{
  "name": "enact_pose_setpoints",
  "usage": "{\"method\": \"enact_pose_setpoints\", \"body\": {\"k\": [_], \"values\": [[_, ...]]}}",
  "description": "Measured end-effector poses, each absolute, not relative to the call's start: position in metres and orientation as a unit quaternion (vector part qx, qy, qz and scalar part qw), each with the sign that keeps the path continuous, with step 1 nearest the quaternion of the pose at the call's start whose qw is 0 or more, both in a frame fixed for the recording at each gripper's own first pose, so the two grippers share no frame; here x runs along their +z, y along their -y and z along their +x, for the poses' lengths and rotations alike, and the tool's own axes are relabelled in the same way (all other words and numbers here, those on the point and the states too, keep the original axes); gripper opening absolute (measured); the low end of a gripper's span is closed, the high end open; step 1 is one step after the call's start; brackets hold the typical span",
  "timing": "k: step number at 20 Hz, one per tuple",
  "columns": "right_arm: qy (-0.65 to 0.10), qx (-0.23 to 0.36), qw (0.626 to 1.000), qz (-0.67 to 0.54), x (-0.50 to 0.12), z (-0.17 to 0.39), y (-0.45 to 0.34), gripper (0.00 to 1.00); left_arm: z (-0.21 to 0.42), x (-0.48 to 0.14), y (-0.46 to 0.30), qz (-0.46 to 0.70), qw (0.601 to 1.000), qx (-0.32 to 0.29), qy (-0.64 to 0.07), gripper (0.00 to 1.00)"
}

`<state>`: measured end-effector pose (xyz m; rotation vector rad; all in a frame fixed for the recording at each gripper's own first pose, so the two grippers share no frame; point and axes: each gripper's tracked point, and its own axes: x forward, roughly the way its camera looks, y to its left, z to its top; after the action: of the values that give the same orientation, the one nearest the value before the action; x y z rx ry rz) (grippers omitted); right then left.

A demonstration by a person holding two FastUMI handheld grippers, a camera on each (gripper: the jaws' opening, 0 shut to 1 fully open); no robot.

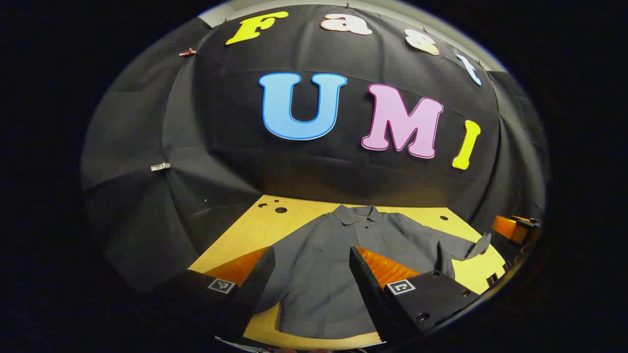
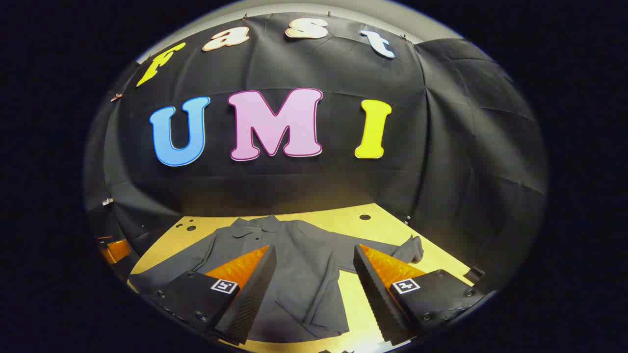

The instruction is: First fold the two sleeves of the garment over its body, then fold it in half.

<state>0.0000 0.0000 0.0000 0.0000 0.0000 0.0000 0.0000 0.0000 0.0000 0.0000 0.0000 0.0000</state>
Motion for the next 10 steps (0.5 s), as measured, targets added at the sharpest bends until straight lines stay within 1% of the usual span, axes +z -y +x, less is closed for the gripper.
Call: {"method": "enact_pose_setpoints", "body": {"k": [5,10], "values": [[-0.019,0.0,1.0,0.023,-0.005,0.028,-0.004,0.98,0.015,0.004,0.002,0.008,1.0,0.005,-0.006,0.96],[-0.009,0.007,1.0,0.023,0.008,0.049,-0.004,0.98,0.023,0.029,-0.002,0.001,0.999,0.027,0.025,0.96]]}}
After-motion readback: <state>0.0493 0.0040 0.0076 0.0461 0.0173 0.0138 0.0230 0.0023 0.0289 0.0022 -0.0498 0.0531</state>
